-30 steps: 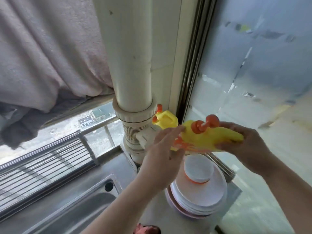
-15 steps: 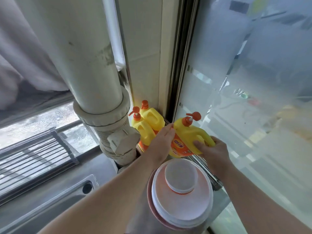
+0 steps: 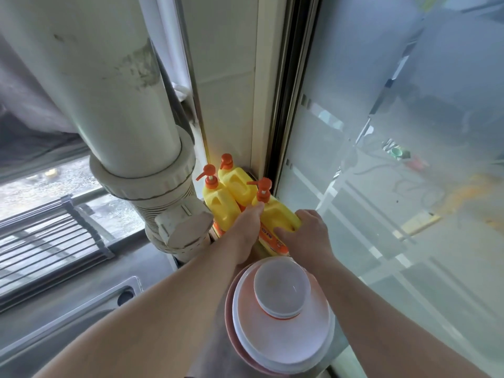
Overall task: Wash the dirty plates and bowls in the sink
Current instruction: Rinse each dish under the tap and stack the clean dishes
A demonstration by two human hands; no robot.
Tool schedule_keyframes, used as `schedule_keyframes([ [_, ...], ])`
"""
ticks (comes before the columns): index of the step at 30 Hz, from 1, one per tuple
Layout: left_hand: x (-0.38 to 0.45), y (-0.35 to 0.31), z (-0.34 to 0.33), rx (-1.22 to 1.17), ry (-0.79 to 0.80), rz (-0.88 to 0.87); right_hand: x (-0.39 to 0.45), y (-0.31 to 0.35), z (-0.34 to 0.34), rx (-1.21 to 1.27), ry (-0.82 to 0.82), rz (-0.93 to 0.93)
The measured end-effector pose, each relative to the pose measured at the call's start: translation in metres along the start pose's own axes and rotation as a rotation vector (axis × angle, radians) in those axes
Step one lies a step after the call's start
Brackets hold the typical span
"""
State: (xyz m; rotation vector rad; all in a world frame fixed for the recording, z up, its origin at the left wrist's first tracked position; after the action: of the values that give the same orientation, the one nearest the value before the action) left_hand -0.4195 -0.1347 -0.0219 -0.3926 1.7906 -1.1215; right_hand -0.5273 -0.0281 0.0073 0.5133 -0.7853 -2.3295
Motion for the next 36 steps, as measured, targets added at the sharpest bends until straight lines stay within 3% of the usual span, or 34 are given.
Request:
schedule_keyframes([
  [6, -0.003, 0.0, 0.002, 0.099, -0.098, 0.064, 0.006, -0.004, -0.009, -0.102, 0.105, -0.028],
  [10, -0.033, -0.012, 0.018, 0.199, 0.015, -0.049, -0.006, 0.003, 0.003, -0.06, 0.111, -0.051],
  [12, -0.065, -0.014, 0.04, 0.183, 0.086, -0.152, -0.03, 0.02, 0.02, -0.032, -0.061, 0.1],
  [14, -0.102, -0.007, 0.071, 0.178, 0.134, -0.219, -0.074, 0.042, 0.032, 0.097, -0.254, 0.395],
  [15, -0.121, -0.001, 0.089, 0.197, 0.136, -0.243, -0.103, 0.052, 0.028, 0.164, -0.249, 0.514],
  [17, -0.158, 0.018, 0.13, 0.278, 0.104, -0.267, -0.163, 0.064, -0.003, 0.201, -0.03, 0.667],
  [19, -0.184, 0.049, 0.174, 0.354, 0.006, -0.232, -0.215, 0.059, -0.063, 0.093, 0.35, 0.711],
  [21, -0.204, 0.085, 0.216, 0.407, -0.106, -0.14, -0.256, 0.044, -0.129, -0.168, 0.73, 0.648],
  [23, -0.224, 0.124, 0.255, 0.449, -0.182, -0.064, -0.281, 0.026, -0.179, -0.408, 0.872, 0.497],
  [29, -0.278, 0.217, 0.324, 0.403, -0.177, 0.12, -0.294, 0.026, -0.238, -0.627, 0.725, 0.249],
  [31, -0.292, 0.223, 0.337, 0.385, -0.16, 0.116, -0.288, 0.044, -0.243, -0.405, 0.626, 0.047],
  [33, -0.304, 0.221, 0.351, 0.367, -0.142, 0.093, -0.292, 0.074, -0.246, 0.029, 0.595, -0.212],
  [36, -0.324, 0.208, 0.375, 0.365, -0.097, -0.014, -0.319, 0.133, -0.255, 0.521, 0.76, -0.437],
])
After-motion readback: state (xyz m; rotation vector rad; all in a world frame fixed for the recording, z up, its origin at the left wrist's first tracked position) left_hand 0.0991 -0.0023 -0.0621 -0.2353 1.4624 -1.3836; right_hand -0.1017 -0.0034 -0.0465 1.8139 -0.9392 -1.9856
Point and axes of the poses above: each hand's wrist, its own x-axis towards the middle knuckle, its own z-axis out of the back of the hand, y = z × x, the point moved 3 cm from there along x, towards the middle knuckle, and after that the axes turned 3 degrees about -z, right-handed, at the moved point
